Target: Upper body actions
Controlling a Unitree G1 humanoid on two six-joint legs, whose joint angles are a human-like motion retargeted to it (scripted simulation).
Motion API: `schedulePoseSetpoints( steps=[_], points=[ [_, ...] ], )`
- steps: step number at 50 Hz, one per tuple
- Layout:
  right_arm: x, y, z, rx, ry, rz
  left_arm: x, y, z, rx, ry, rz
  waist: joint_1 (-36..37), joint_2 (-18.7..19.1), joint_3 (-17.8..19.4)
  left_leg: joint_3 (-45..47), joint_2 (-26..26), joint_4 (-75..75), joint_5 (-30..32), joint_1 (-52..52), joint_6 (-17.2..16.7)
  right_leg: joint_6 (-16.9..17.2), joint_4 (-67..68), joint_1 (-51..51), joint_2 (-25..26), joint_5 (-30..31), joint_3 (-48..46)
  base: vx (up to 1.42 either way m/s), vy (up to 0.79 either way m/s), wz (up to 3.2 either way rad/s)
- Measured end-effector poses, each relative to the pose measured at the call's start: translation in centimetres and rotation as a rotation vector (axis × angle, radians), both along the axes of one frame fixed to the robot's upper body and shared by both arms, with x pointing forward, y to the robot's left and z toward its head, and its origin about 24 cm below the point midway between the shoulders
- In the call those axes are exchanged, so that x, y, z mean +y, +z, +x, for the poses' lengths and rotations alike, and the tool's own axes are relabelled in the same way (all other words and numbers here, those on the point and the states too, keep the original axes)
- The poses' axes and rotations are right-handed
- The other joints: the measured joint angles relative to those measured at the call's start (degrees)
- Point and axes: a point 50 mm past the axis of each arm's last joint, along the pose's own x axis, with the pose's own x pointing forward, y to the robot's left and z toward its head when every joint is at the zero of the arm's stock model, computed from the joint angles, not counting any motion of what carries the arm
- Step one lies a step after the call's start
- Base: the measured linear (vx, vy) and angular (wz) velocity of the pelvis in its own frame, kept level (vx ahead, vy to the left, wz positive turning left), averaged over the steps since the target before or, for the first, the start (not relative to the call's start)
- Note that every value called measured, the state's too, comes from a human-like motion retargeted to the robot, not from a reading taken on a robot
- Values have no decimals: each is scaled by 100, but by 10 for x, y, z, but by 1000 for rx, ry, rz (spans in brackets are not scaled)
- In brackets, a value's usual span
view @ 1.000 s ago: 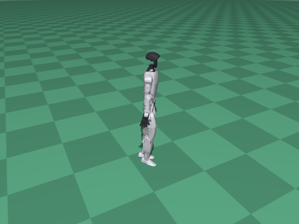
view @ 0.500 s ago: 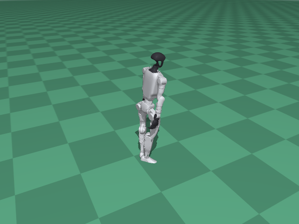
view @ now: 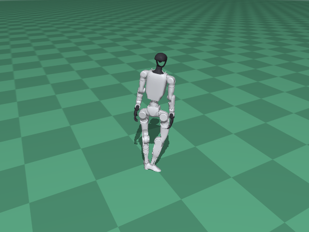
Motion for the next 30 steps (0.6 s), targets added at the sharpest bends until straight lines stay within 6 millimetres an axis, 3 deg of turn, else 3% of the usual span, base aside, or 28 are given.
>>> schedulePoseSetpoints(
  steps=[2, 3, 5, 7, 10, 15, 18, 20, 24, 30],
  points=[
    [-2, 0, -3, 12, 4, -13, -3, 0, 7, 0, -14, -27, -85, 268, 168, -123, 296, 3, 30, 114, -13, -553, 974, -75, -256, 16, 618, -1, 30, 97],
    [-2, 0, -3, 16, 5, -20, -5, 0, 10, -8, -10, -43, -73, 292, 254, -137, 319, -7, 44, 175, 7, -652, 1594, -217, -526, -70, 1128, -3, 18, 78],
    [1, 0, -4, 27, 0, -14, -6, -1, 19, -34, 2, -73, -219, 69, 330, -276, 44, -62, 133, 184, 106, -472, 2751, -1000, -1069, -203, 2650, -6, 9, 116],
    [6, -1, -8, 39, -7, 7, -6, -1, 25, -53, 11, -73, -484, -88, 335, -536, -132, -84, 238, 126, 172, -144, 3107, -1605, -945, -378, 3771, -3, 8, 164],
    [14, -2, -14, 56, -6, 30, -2, -1, 33, -89, 10, -8, -717, -210, 346, -919, -241, -92, 367, 82, 213, 201, 2643, -1896, -487, -705, 4611, 2, 2, 141],
    [24, -3, -26, 89, 34, 59, 1, -1, 42, -118, -24, 19, -910, -533, 340, -1539, -569, -84, 517, 121, 278, 490, 936, -1826, -144, -1051, 4962, 5, -4, 120],
    [28, -4, -29, 99, 69, 74, 4, 0, 46, -126, -32, 22, -865, -836, 344, -1789, -827, -61, 549, 233, 290, 345, 121, -1746, 6, -585, 5226, 10, -7, 81],
    [29, -4, -33, 115, 92, 82, 5, 0, 45, -120, -47, 23, -610, -945, 257, -1796, -878, -39, 529, 231, 268, 450, 77, -1661, -165, -585, 4917, 17, -7, 27],
    [27, -4, -29, 103, 121, 68, 1, 0, 38, -99, -44, 28, -354, -920, 199, -1963, -807, -13, 510, 201, 236, 543, 12, -1638, -51, -548, 5118, 8, -7, 30],
    [24, -4, -18, 75, 165, 47, 2, -1, 24, -71, -13, 15, -737, -849, 145, -2258, -735, 3, 467, 181, 176, 455, -71, -1516, 48, -668, 4798, 8, -10, 39]
  ],
)
